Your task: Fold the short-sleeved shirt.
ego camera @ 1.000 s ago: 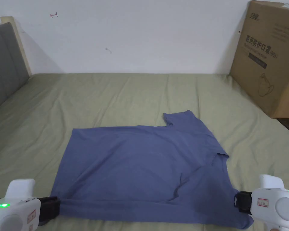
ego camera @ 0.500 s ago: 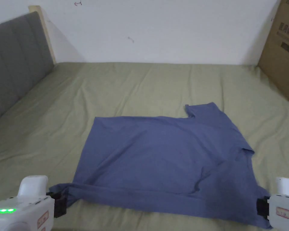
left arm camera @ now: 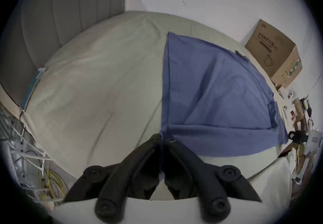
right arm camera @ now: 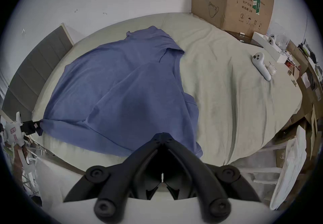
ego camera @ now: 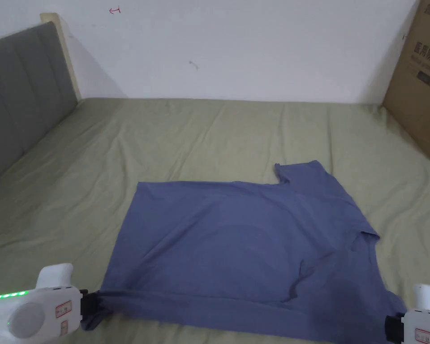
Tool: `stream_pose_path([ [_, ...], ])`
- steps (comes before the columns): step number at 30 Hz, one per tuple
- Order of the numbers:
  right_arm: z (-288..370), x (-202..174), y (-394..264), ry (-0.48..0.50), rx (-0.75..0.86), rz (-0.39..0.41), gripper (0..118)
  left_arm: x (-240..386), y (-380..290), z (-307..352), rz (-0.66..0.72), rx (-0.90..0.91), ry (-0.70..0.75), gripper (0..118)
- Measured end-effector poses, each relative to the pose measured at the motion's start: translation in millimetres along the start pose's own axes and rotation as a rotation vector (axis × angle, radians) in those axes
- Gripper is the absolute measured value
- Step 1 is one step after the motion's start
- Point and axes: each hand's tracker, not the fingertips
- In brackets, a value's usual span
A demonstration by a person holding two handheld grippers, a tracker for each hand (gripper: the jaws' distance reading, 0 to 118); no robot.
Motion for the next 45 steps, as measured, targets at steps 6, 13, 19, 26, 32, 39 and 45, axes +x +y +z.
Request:
stream_pose_path([
  [6,6,5,15,-0.012,0.071,0.006,38,5,3,21,-0.030,0.053,0.017,2],
  [13,-32,31,12,-0.048,-0.065,-0.065,63,12,2,26,-0.043,0.053,0.025,2],
  [19,-27,39,1,-0.017,-0.060,-0.123,1,14,2,28,-0.084,0.040,0.041,2],
  [26,6,28,40,-0.003,0.027,-0.095,1,19,24,39,-0.134,0.080,0.053,2],
  [32,1,14,116,-0.069,0.113,0.003,1,22,78,25,-0.169,0.129,0.069,2],
  [39,-74,-6,172,-0.094,0.035,-0.012,1,28,123,-53,-0.248,0.047,0.140,2],
  [45,-90,-14,162,-0.113,-0.016,0.027,53,23,116,-72,-0.218,-0.006,0.161,103],
])
